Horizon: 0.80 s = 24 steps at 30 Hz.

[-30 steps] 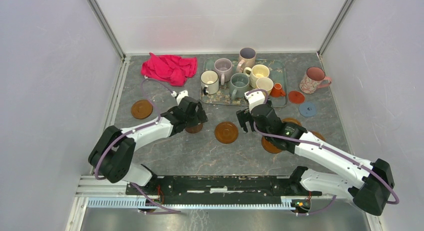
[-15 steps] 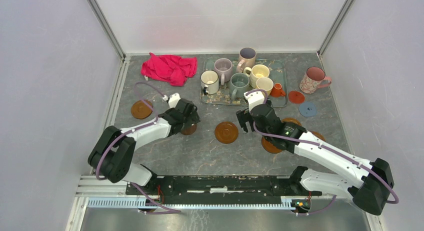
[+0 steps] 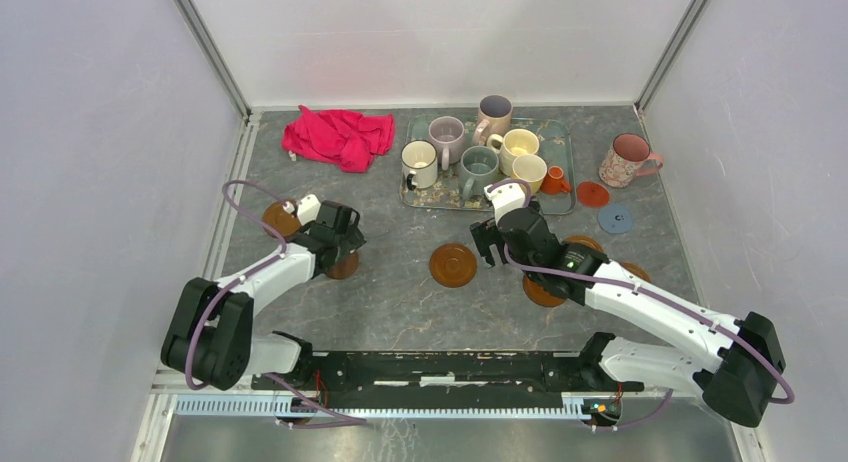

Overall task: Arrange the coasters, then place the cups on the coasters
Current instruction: Move the coaster to the center of the board.

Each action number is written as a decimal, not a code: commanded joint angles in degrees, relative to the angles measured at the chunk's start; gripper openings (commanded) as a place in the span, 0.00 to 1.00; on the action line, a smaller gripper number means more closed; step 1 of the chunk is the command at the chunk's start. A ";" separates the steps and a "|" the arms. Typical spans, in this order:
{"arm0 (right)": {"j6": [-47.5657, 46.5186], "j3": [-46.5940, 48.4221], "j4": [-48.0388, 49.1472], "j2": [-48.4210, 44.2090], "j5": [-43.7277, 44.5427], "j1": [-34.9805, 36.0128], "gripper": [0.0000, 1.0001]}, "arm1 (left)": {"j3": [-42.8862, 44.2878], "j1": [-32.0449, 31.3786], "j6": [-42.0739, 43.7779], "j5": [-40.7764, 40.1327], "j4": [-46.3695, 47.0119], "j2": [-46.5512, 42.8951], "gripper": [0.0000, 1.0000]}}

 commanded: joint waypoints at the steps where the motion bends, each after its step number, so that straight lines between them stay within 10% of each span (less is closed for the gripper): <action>1: -0.41 1.50 1.30 0.01 -0.61 0.12 0.98 | -1.06 2.97 2.03 0.42 1.25 -0.42 1.00; 24: -1.22 1.02 -0.81 -2.96 0.48 0.19 0.98 | 3.53 7.42 6.30 7.52 8.32 7.30 1.00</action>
